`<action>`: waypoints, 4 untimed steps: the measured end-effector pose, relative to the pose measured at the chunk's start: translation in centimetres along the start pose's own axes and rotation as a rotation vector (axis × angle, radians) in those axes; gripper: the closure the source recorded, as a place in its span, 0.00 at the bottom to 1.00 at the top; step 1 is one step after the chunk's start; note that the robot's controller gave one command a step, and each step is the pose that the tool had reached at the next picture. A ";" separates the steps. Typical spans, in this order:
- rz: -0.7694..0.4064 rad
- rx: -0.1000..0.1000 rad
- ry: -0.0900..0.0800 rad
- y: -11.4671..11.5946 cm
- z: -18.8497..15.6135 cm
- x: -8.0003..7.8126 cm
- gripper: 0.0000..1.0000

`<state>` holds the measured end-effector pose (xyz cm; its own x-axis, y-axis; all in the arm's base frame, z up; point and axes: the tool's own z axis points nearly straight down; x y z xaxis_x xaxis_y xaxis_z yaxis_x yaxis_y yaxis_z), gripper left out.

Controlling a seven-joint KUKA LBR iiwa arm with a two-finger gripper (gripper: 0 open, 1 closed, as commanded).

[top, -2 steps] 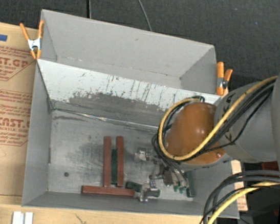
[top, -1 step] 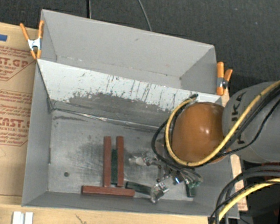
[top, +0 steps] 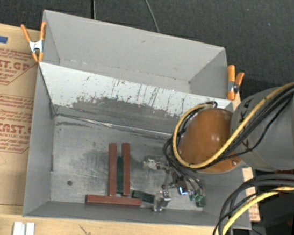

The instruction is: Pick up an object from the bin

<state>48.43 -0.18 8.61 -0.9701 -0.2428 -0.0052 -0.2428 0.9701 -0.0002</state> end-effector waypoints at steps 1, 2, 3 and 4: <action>-0.597 0.000 0.007 -0.2 1.4 0.4 1.00; -0.597 0.000 0.007 -0.2 1.4 0.4 1.00; -0.597 -0.006 0.010 0.0 0.5 0.6 1.00; -0.598 -0.004 0.005 0.0 -11.3 0.4 1.00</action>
Offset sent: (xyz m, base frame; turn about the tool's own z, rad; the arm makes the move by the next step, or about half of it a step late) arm 0.0000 0.0000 0.0000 0.0000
